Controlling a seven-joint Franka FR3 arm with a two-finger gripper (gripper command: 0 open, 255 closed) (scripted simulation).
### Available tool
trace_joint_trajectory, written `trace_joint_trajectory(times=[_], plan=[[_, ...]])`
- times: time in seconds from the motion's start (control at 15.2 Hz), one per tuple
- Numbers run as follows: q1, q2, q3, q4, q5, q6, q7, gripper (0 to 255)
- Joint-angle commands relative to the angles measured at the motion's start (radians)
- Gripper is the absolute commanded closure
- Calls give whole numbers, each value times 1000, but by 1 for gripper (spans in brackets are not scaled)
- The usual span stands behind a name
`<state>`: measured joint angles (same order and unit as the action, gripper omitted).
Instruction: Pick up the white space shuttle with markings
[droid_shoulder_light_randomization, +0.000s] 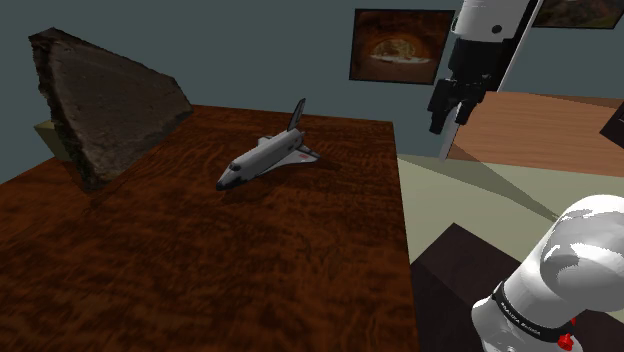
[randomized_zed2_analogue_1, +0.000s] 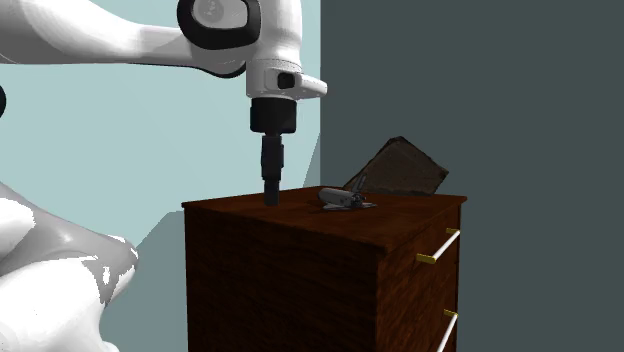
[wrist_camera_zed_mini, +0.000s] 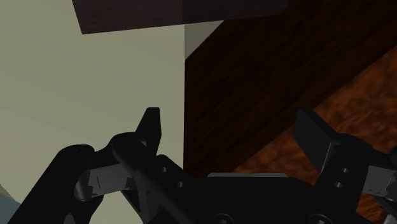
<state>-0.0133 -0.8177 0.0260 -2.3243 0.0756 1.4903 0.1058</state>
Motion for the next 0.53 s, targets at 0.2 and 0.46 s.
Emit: trace_joint_trajectory(times=[0.2, 0.46], plan=[[-14, 3, 86, 6, 70, 8, 166, 0], [-38, 36, 201, 40, 156, 32, 385, 0]])
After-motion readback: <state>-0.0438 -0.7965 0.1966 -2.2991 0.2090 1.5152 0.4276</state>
